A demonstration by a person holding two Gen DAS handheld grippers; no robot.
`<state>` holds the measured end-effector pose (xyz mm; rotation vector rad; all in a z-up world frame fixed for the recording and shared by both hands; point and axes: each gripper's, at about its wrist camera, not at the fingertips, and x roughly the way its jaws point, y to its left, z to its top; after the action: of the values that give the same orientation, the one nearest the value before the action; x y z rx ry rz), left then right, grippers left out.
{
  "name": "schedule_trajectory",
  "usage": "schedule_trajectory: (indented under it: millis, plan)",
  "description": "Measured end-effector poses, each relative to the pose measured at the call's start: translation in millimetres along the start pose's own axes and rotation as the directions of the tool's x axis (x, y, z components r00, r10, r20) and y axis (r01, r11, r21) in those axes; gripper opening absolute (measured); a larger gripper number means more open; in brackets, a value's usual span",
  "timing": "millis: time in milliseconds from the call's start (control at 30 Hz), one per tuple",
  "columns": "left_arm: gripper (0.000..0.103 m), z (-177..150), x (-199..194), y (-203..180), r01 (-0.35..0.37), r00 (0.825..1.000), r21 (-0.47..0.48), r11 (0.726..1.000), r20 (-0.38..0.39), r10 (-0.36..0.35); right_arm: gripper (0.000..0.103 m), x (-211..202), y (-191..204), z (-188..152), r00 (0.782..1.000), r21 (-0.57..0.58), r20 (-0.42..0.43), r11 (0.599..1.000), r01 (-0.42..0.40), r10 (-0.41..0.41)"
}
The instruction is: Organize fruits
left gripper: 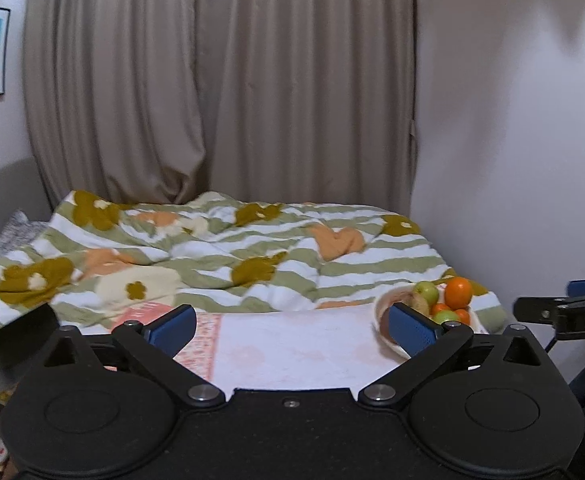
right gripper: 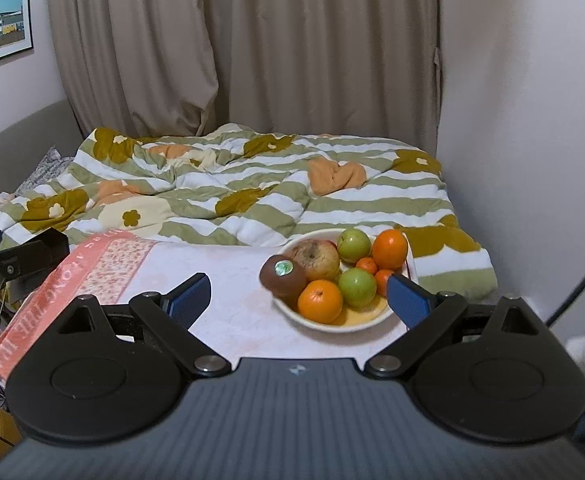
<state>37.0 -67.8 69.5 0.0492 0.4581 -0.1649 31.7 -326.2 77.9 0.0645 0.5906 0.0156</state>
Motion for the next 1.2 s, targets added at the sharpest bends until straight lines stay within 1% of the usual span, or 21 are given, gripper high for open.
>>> schedule_trajectory:
  millis: [133,300,467,733,1200]
  plan:
    - [0.103,-6,-13,8,-0.033,0.999,0.001,0.999,-0.023,0.033,0.103,-19,16,-11,0.999,-0.009,-0.014,0.999,0.046,-0.046]
    - [0.103,-15,-26,15,-0.028,0.998,-0.027,0.999,-0.054,0.026,0.103,-33,30,-24,0.995,-0.004,-0.051,0.997,0.083,-0.084]
    - [0.103,-21,-32,18,-0.013,0.998,-0.032,0.999,-0.065,0.011,0.103,-41,36,-30,0.994,-0.001,-0.058,0.995,0.097,-0.096]
    - [0.103,-23,-34,19,-0.014,0.998,-0.022,1.000,-0.068,0.013,0.103,-45,42,-31,0.993,0.003,-0.056,0.994,0.108,-0.108]
    - [0.103,-24,-36,20,-0.029,0.997,-0.005,1.000,-0.069,0.029,0.103,-45,42,-34,0.992,0.009,-0.071,0.994,0.105,-0.104]
